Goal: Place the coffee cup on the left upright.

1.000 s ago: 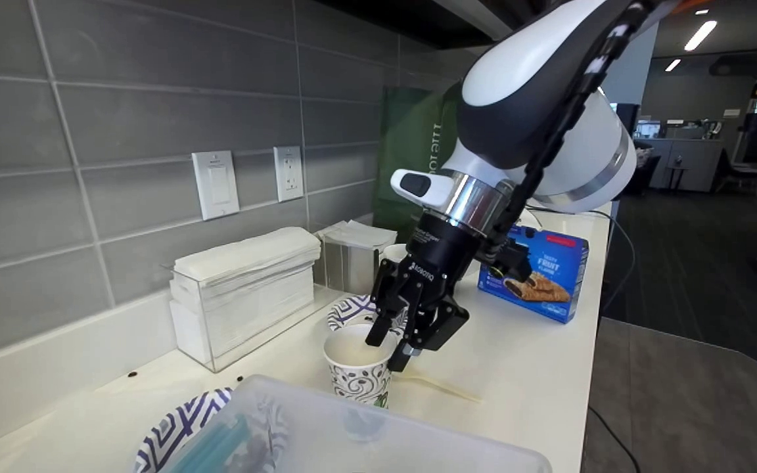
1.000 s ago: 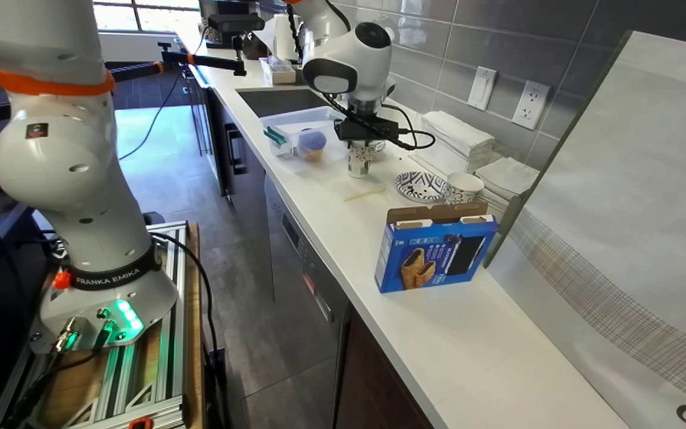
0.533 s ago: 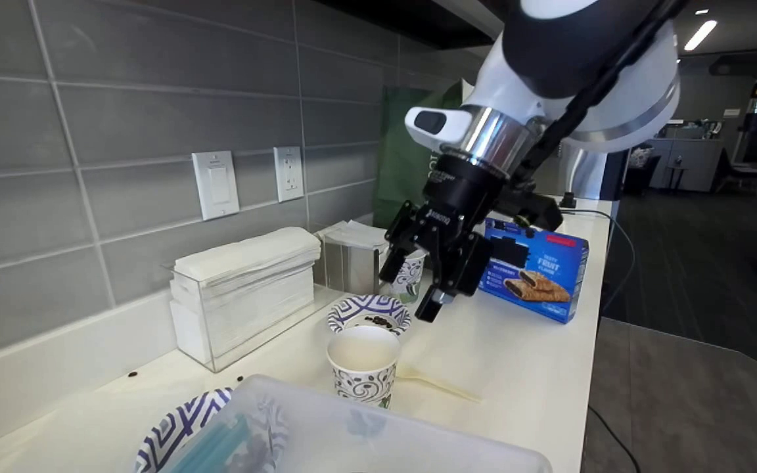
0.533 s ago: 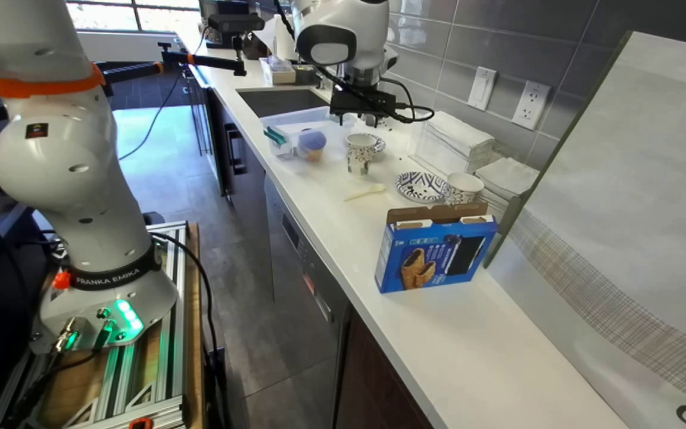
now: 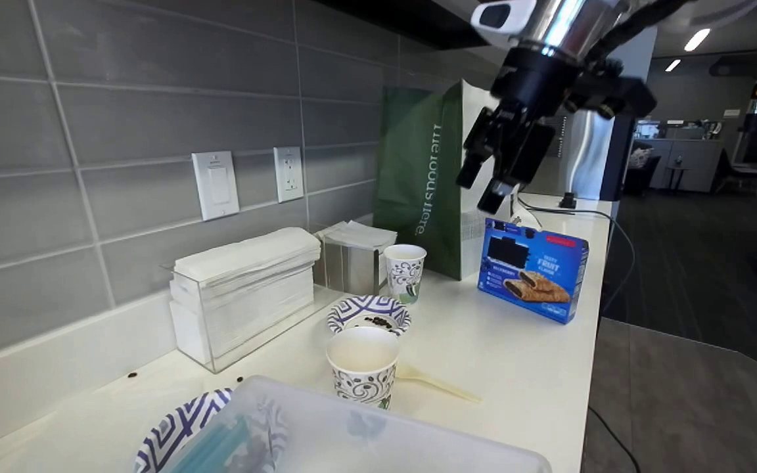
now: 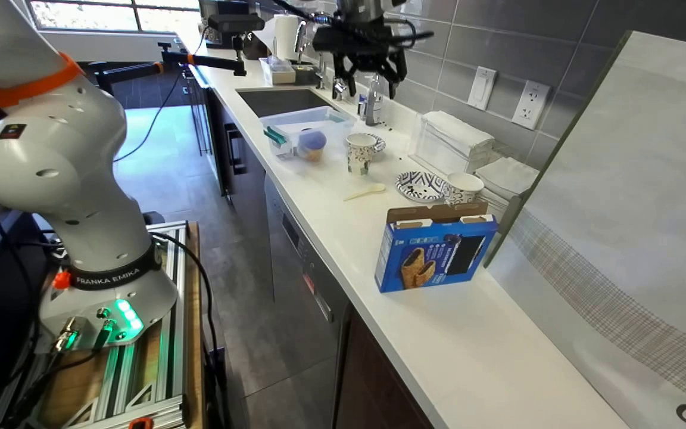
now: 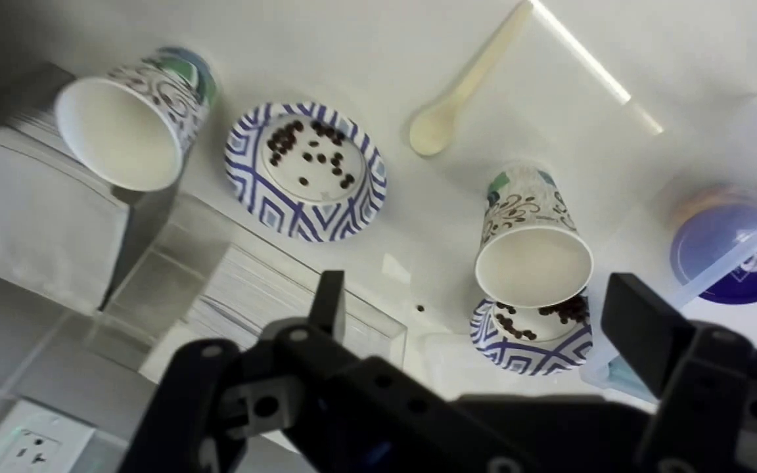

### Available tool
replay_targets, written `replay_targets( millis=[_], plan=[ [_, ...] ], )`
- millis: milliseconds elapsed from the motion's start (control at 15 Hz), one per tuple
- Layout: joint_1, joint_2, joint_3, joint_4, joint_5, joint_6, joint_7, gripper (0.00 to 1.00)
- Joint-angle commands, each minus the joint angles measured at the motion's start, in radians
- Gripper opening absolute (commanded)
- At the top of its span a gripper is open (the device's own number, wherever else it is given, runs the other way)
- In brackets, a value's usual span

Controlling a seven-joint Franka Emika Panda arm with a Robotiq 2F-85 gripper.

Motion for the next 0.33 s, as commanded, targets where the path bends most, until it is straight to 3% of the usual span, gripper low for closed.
replay_targets(
  millis=[0,133,267],
  plan=[
    [0.091,-0.028,-0.086,0.022,-0.11,-0.072,0.109,1.0],
    [0.087,-0.085,-0.077,0.056,-0.166,-0.167,0.19,1.0],
    [0.087,-0.098,-0.074,0.058,-0.177,-0.179,0.209,1.0]
  ],
)
